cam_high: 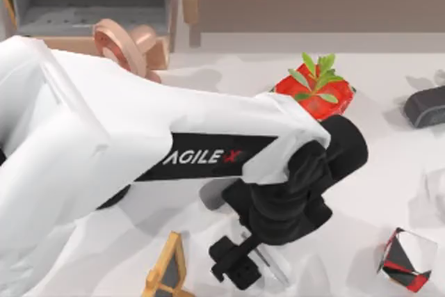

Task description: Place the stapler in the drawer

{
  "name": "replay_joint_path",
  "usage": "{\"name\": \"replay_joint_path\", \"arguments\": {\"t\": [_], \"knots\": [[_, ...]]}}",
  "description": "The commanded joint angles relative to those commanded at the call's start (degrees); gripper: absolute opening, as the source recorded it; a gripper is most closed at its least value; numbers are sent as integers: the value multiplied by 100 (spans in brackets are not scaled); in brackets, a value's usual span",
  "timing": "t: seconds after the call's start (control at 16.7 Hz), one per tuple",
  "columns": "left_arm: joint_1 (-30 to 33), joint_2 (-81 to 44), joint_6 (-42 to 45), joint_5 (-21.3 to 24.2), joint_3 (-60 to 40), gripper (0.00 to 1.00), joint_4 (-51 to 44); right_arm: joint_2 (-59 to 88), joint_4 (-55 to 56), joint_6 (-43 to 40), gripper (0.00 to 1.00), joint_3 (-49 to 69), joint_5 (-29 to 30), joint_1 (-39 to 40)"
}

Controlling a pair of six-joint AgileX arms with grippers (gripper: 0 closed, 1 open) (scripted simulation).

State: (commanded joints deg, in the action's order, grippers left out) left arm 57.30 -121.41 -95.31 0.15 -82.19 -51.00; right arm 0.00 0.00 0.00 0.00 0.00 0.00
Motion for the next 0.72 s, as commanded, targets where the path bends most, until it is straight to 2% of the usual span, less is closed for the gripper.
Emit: {"name": "replay_joint_path", "arguments": {"t": [0.48, 0.72], "knots": [[0, 0, 0, 0, 0, 2, 0, 0, 0, 0, 100, 0, 0, 0], [0, 0, 0, 0, 0, 0, 0, 0, 0, 0, 100, 0, 0, 0]]}}
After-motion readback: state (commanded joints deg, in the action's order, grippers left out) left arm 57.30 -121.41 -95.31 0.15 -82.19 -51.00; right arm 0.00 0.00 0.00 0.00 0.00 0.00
